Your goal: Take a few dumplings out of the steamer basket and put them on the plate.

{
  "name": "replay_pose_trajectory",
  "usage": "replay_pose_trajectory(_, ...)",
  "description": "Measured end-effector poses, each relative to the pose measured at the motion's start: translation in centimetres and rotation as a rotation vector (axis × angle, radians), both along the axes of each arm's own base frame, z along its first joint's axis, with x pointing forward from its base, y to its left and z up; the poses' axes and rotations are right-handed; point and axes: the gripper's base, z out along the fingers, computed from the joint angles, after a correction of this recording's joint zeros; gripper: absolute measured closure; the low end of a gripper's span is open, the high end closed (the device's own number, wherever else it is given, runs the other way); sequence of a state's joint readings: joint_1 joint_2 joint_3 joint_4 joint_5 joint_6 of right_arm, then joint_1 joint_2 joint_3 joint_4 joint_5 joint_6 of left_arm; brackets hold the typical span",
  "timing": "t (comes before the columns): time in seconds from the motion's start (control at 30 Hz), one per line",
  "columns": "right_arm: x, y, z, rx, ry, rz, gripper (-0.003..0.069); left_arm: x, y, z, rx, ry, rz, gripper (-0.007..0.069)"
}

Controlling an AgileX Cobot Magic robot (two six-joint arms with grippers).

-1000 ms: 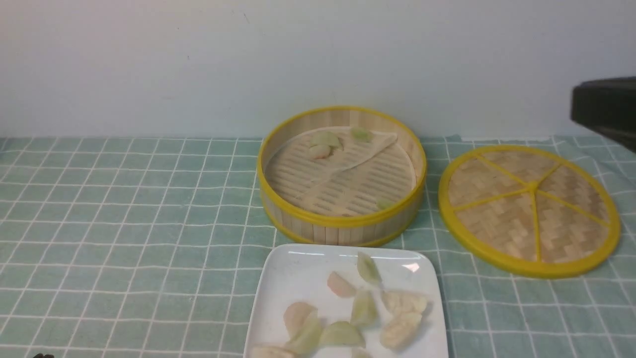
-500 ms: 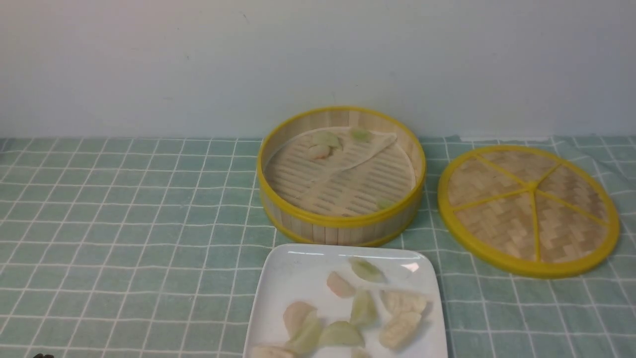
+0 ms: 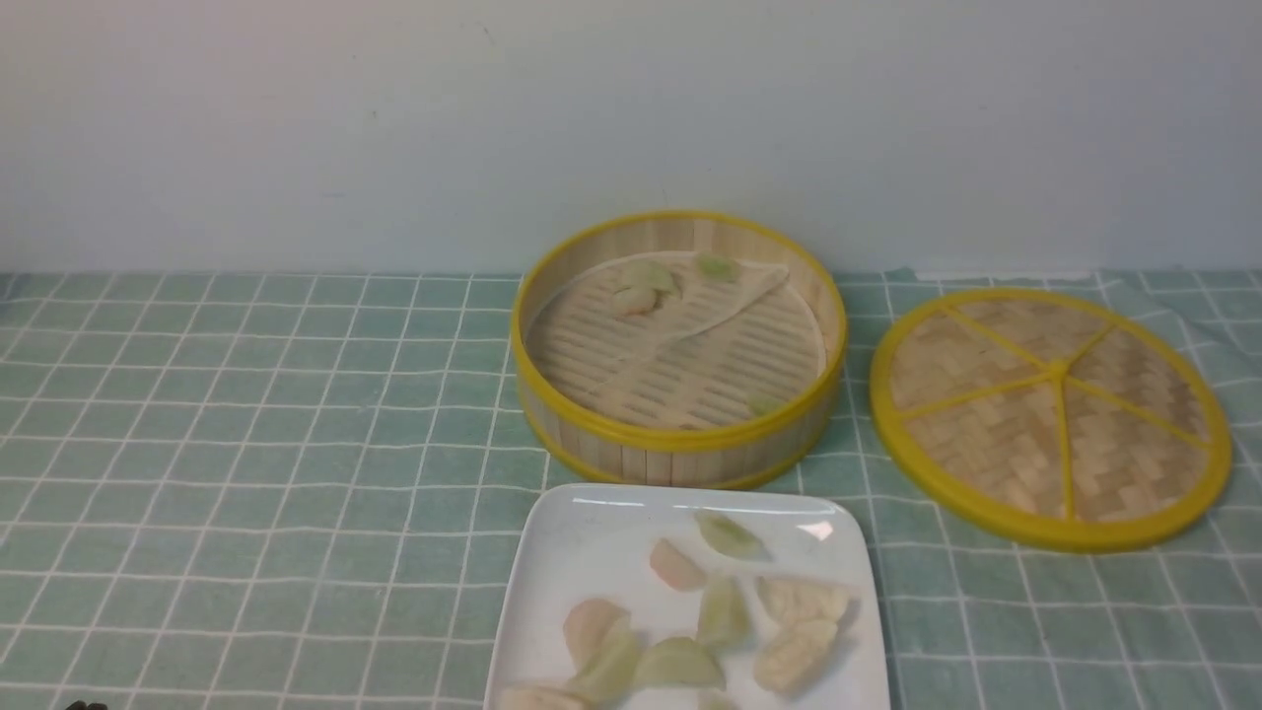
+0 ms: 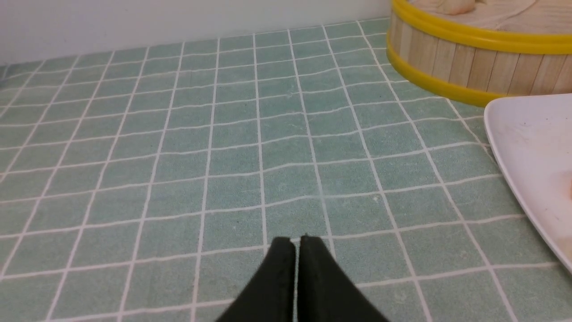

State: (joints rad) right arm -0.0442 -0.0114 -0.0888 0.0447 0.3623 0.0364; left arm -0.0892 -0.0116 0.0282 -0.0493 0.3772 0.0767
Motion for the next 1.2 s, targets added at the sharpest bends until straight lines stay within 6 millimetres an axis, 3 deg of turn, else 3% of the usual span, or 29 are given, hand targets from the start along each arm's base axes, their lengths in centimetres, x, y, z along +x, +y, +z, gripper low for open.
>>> replay_pose_trajectory(0.03, 0.3, -0.2, -1.9, 0.001, 0.055, -0.033, 0.0673, 0.0, 0.0, 0.0, 0.000, 0.000, 0.000, 0.0631)
replay_pose_trajectory(0.13, 0.4, -0.4, -3.8, 0.008, 0.130, -0.061, 0.0673, 0.0, 0.0, 0.0, 0.000, 0.001, 0.000, 0.0631)
replay_pose_trajectory(1.2, 0.4, -0.4, -3.8, 0.009, 0.130, -0.063, 0.0673, 0.0, 0.0, 0.0, 0.000, 0.001, 0.000, 0.0631)
